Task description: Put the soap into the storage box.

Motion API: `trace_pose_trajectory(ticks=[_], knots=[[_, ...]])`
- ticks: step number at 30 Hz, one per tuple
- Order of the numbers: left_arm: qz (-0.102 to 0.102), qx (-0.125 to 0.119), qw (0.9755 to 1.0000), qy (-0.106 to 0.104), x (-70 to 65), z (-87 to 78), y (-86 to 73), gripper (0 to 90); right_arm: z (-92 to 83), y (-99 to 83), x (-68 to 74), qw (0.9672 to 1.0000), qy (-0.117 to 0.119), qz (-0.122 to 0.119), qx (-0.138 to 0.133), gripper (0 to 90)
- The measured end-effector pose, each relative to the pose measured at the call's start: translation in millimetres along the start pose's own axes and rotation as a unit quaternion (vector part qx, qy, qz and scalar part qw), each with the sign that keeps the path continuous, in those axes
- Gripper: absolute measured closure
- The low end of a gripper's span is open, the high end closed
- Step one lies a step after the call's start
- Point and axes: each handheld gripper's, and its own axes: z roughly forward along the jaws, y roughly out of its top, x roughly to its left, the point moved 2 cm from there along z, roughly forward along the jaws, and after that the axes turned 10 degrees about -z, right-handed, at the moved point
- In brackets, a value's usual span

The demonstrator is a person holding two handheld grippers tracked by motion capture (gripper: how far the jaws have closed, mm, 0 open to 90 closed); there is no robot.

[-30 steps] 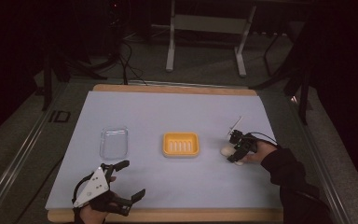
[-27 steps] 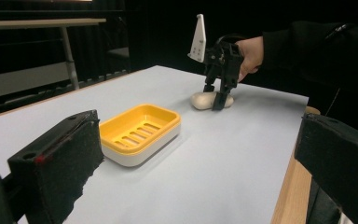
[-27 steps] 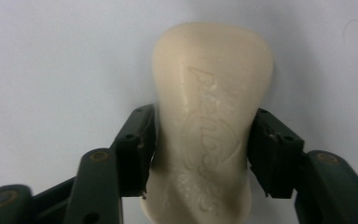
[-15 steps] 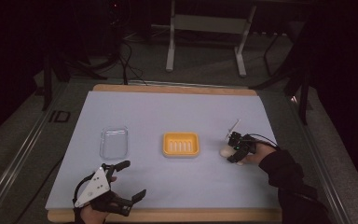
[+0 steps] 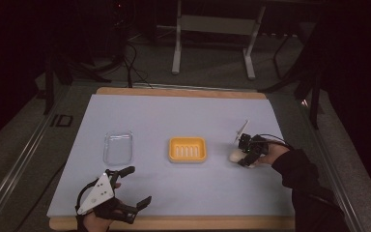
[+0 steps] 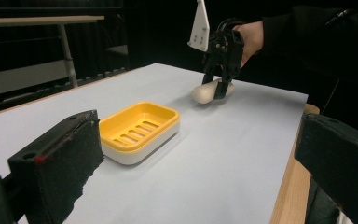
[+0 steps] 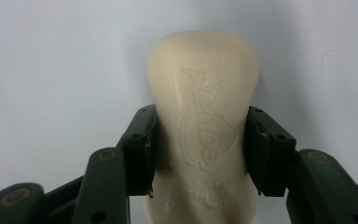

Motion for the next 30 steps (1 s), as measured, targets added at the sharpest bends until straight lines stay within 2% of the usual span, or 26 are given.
trace_pose_trajectory(ticks=[7, 17, 24, 30], knots=[[0.000, 0.000, 1.0000, -0.001, 0.0, 0.2, 0.0, 1.1, -15.5, 3.4, 1.3, 0.9995, 0.004, -0.030, -0.004, 49.6], [0.000, 0.003, 1.0000, -0.001, 0.2, 0.9, -0.2, 1.1, -33.5, 13.1, 2.0, 0.9987, 0.006, -0.048, -0.018, 49.7], [0.001, 0.003, 1.0000, -0.001, 0.1, 0.7, -0.2, 1.1, -44.1, 23.1, 3.2, 0.9967, 0.000, -0.078, -0.023, 49.6], [0.001, 0.004, 1.0000, 0.000, 0.2, 1.1, -0.4, 1.1, -53.3, 33.3, 5.8, 0.9951, 0.005, -0.094, -0.030, 49.6]])
